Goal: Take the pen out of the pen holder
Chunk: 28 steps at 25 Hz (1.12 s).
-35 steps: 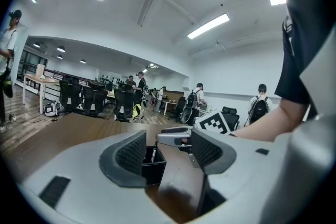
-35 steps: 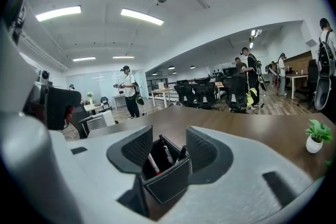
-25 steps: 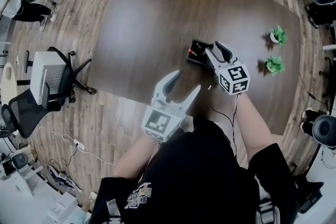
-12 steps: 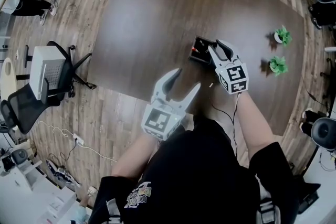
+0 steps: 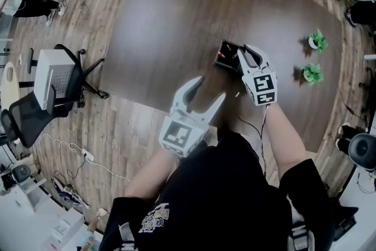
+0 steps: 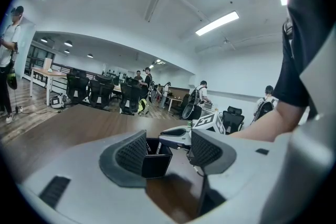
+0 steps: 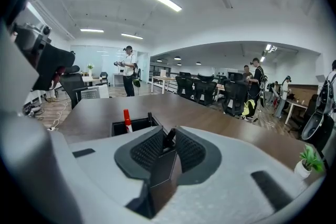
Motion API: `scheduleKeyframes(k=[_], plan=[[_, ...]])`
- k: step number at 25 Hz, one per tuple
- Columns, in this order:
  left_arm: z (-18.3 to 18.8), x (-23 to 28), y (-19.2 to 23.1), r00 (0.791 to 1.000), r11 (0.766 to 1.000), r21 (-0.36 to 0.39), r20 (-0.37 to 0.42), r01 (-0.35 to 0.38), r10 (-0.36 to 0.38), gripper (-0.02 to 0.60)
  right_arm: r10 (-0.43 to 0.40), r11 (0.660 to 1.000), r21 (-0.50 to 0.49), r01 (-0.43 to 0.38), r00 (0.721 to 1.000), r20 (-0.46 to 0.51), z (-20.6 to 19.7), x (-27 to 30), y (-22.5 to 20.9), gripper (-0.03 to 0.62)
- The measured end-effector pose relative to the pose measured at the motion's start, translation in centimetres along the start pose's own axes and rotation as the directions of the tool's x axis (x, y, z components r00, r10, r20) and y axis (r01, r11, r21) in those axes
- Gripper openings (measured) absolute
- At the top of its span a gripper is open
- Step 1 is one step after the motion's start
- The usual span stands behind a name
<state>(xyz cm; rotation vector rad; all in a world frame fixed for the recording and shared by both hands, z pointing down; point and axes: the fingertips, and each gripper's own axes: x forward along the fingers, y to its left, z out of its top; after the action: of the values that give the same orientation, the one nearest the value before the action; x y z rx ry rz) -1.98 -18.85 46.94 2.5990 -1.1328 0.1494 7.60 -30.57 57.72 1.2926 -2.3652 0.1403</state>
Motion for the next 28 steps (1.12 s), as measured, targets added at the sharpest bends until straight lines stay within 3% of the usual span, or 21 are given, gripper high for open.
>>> scheduleKeyframes(k=[20,28], plan=[[0.3,-3.7,0.6,0.999,0.999,0.000,0.028,-0.034,0.034,0.244,0.033,0.999,0.025,-0.034,0.999,0.033,2.0,-0.5,3.3,0.040],[0.9,-6.5,0.2,0.999,1.000,0.005,0.046,-0.029,0.028,0.244,-0.009,1.000,0.024,0.007,0.995,0.098,5.1,-2.6,4.3,0.038]])
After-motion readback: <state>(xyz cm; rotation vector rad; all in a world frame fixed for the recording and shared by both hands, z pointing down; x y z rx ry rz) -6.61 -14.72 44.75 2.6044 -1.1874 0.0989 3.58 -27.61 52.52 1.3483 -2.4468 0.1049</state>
